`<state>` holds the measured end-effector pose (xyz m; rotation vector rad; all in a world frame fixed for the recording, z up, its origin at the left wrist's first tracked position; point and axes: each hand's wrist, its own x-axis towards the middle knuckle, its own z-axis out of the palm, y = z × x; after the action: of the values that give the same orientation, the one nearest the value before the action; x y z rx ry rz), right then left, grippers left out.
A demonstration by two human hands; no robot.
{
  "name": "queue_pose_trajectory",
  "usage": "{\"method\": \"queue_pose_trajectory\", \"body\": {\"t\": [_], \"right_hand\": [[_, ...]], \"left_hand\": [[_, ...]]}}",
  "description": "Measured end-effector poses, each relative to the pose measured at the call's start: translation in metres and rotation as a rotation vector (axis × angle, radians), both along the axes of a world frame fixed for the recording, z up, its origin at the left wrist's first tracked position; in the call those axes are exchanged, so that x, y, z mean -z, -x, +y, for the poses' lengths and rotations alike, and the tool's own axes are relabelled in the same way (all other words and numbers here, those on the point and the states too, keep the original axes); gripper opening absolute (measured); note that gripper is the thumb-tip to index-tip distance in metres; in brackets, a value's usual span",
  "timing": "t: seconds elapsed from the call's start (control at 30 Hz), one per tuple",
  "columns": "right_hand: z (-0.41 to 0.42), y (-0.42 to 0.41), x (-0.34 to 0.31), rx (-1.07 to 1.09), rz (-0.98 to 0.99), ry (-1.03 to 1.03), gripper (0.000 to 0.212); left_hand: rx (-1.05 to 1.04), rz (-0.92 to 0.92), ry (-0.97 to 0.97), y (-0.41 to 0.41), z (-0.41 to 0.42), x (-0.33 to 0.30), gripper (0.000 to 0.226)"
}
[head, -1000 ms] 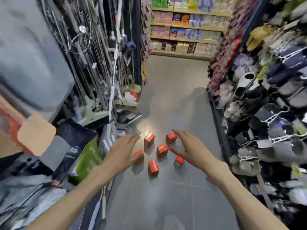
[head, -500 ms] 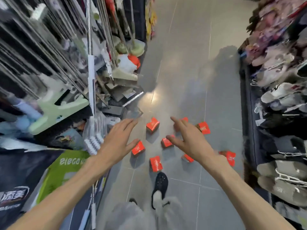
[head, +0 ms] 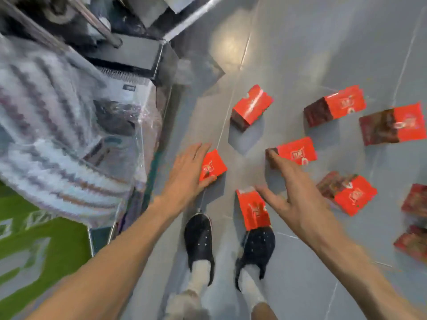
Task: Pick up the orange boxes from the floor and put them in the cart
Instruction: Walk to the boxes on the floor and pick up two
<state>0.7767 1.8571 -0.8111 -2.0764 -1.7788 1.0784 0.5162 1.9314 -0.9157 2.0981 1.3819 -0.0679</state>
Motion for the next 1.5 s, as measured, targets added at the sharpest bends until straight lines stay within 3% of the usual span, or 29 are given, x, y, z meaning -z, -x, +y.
{"method": "queue_pose_trajectory", "body": {"t": [0.13,0.23,0.47,0.6,0.77,0.9,1.0,1.2,1.5], "right_hand": [[-0.027,0.004,0.075,0.060,0.006,0.062,0.073],[-0.046,0.007,0.100,0.076,0.026,0.111,0.074],[-0.064,0.007,0.081,0.224,0.035,0.246,0.077],[-0.072,0.021,0.103,0.349,0.048,0.335,0.087],[-0.094,0.062,0.165,0.521,0.012,0.411,0.108],[-0.107,0.080,0.190,0.588,-0.133,0.283,0.103],[-0.105,0.074,0.187,0.566,-0.122,0.252,0.096],[-0.064,0.040,0.086,0.470,-0.029,0.178,0.081],[0.044,0.005,-0.229,0.177,-0.074,-0.117,0.083]], "left_hand": [[-0.029,0.095,0.081,-0.002,-0.015,0.091,0.116],[-0.082,0.088,0.030,-0.003,-0.017,0.115,0.104],[-0.123,-0.025,0.082,0.007,-0.023,0.043,0.098],[-0.208,-0.079,0.105,0.010,-0.039,0.006,0.095],[-0.284,-0.115,0.091,0.012,-0.053,0.021,0.097],[-0.301,-0.127,0.092,0.016,-0.065,0.039,0.098],[-0.290,-0.149,0.106,0.017,-0.065,0.030,0.096],[-0.274,-0.144,0.086,0.010,-0.038,-0.062,0.092],[-0.185,-0.177,-0.115,0.000,0.021,-0.340,0.086]]}}
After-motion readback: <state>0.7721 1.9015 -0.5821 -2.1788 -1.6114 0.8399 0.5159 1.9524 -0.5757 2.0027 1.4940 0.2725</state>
